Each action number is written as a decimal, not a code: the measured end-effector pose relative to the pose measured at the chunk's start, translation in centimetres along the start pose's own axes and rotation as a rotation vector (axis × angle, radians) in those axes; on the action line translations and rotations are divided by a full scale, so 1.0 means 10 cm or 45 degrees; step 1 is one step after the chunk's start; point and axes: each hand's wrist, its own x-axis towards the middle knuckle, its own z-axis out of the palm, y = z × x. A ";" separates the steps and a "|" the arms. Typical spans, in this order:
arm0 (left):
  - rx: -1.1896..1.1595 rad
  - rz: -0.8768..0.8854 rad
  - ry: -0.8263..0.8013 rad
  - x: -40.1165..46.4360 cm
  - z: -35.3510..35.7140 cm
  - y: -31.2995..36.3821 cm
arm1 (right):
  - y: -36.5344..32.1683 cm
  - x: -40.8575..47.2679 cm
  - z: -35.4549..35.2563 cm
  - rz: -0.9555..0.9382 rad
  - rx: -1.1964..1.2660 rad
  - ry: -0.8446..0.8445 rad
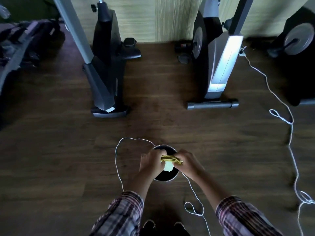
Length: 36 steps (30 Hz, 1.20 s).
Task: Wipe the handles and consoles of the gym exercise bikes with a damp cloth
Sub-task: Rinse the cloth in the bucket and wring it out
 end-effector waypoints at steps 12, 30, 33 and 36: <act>0.094 0.041 -0.011 0.78 1.88 -1.07 | 1.38 0.48 1.91 -0.043 -0.140 0.012; -0.092 -0.015 -0.449 0.60 3.11 -1.45 | 1.83 0.08 2.58 -0.023 -0.517 -0.331; 0.042 -0.024 -0.422 0.70 3.13 -1.43 | 1.89 0.13 2.74 -0.011 -0.509 -0.183; 0.198 -0.038 -0.457 0.76 3.11 -1.43 | 1.89 0.15 2.81 0.124 -0.519 -0.210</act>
